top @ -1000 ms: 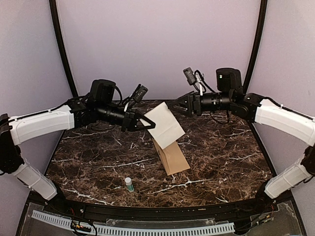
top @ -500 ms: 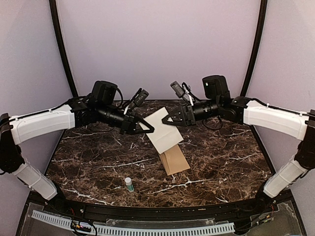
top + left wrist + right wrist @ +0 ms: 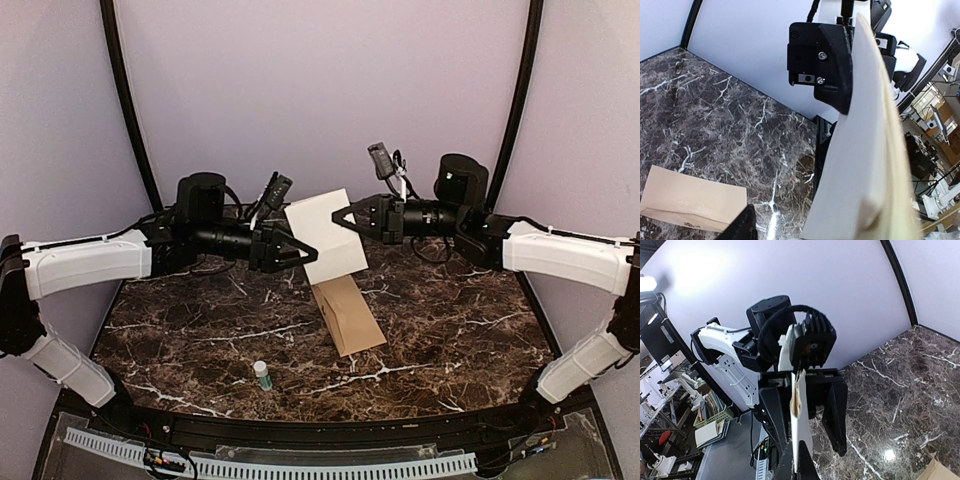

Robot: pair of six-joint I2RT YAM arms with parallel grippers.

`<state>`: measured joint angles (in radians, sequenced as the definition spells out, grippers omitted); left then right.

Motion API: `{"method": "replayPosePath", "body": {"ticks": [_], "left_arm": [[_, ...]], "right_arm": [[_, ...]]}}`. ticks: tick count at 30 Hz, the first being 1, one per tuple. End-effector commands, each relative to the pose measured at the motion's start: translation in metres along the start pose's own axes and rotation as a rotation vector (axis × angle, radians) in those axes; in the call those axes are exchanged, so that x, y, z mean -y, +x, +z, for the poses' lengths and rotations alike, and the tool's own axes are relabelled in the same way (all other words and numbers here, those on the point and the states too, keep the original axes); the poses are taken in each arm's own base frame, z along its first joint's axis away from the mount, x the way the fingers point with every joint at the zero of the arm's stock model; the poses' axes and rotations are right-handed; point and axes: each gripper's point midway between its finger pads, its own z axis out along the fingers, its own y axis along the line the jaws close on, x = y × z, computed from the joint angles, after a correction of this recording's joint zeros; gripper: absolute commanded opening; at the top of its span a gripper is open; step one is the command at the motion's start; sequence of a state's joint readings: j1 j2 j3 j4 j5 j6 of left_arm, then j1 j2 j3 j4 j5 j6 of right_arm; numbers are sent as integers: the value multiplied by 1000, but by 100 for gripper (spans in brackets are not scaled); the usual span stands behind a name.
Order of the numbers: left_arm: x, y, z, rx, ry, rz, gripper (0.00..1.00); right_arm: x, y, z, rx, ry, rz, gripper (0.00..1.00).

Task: Place the letter into the envelope and seal it
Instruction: Place the letter in the envelope.

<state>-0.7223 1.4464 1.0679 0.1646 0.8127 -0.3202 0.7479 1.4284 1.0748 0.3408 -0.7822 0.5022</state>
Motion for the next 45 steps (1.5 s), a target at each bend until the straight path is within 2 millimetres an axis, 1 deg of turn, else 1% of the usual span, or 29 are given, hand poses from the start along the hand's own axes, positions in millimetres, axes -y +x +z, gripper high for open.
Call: {"method": "replayPosePath", "body": {"ticks": [1, 2, 3, 5, 10, 13, 17, 20, 23, 31, 38, 40, 42, 43, 44, 45], "left_arm": [[26, -39, -15, 179, 63, 37, 49], [28, -41, -17, 192, 64, 40, 46], [27, -42, -18, 207, 60, 33, 41], [28, -43, -21, 230, 59, 30, 38], [26, -43, -25, 248, 52, 9, 41], [29, -44, -26, 257, 68, 5, 39], [32, -45, -24, 256, 101, -6, 37], [31, -43, -22, 248, 115, -19, 40], [29, -40, -19, 237, 121, -28, 40], [26, -38, -17, 234, 113, -37, 33], [24, -40, -16, 248, 120, -48, 33], [24, -42, -15, 255, 125, -52, 30], [23, -43, -15, 262, 129, -57, 23], [23, -43, -14, 262, 129, -62, 16], [22, -43, -14, 263, 129, -62, 13], [22, -43, -14, 263, 127, -66, 6]], "right_arm": [[-14, -31, -6, 122, -30, -63, 0], [-13, -30, -6, 123, -29, -59, 0], [-13, -30, -6, 122, -32, -57, 0], [-11, -28, -7, 123, -30, -49, 0], [-12, -26, -10, 130, -44, -41, 0], [-11, -24, -10, 131, -44, -33, 0], [-12, -25, -11, 145, -48, -29, 0], [-13, -29, -13, 174, -55, -29, 0], [-12, -31, -12, 186, -53, -34, 0], [-7, -38, -12, 218, -24, -43, 0], [-1, -36, -6, 203, -24, -34, 0], [0, -36, -5, 200, -22, -33, 0], [1, -34, -3, 194, -20, -32, 0], [2, -34, -3, 192, -16, -32, 0], [4, -33, -3, 189, -10, -30, 0], [5, -32, -2, 185, -4, -28, 0]]}}
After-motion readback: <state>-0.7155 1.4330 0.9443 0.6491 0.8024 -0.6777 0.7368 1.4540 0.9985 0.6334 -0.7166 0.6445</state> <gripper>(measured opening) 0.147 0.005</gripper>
